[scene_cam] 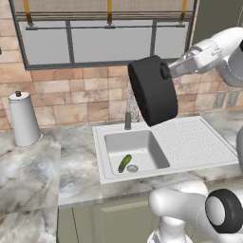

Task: Dump the cucumber from the pot into the sink. Then turn on the water and wash the cucumber. Then turn off the water and put the cucumber back in the pot.

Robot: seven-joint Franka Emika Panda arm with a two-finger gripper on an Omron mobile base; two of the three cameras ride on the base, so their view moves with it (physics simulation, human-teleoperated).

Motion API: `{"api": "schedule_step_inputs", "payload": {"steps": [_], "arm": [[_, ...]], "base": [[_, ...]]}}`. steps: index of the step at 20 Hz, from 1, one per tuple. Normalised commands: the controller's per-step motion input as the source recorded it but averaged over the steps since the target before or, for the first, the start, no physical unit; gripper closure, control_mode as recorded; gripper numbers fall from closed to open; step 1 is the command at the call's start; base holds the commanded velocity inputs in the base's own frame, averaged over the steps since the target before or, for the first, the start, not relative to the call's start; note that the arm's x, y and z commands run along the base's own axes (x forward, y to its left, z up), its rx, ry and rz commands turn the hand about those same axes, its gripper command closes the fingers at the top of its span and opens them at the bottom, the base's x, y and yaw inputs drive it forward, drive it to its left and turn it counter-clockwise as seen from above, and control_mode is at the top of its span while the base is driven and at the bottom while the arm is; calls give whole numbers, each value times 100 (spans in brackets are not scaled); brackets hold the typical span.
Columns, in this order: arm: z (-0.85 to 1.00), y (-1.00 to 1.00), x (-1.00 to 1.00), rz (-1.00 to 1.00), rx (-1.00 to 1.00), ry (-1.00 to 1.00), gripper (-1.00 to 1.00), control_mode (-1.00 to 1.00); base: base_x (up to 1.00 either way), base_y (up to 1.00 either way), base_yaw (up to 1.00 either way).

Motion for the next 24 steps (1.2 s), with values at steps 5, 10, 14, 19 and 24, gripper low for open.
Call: {"api": "schedule_step_inputs", "payload": {"steps": [5, 10, 14, 19, 24], "arm": [[-8, -31, -50, -26, -40, 0, 100, -100], [-26, -31, -66, -25, -31, 0, 100, -100], [-36, -37, -27, -19, -26, 0, 100, -100], [-45, -41, 4, -17, -26, 0, 100, -100], [-40, -13, 7, -12, -16, 0, 100, -100]], "base": [[0, 0, 0], [0, 0, 0], [0, 0, 0], [0, 0, 0], [0, 0, 0]]}}
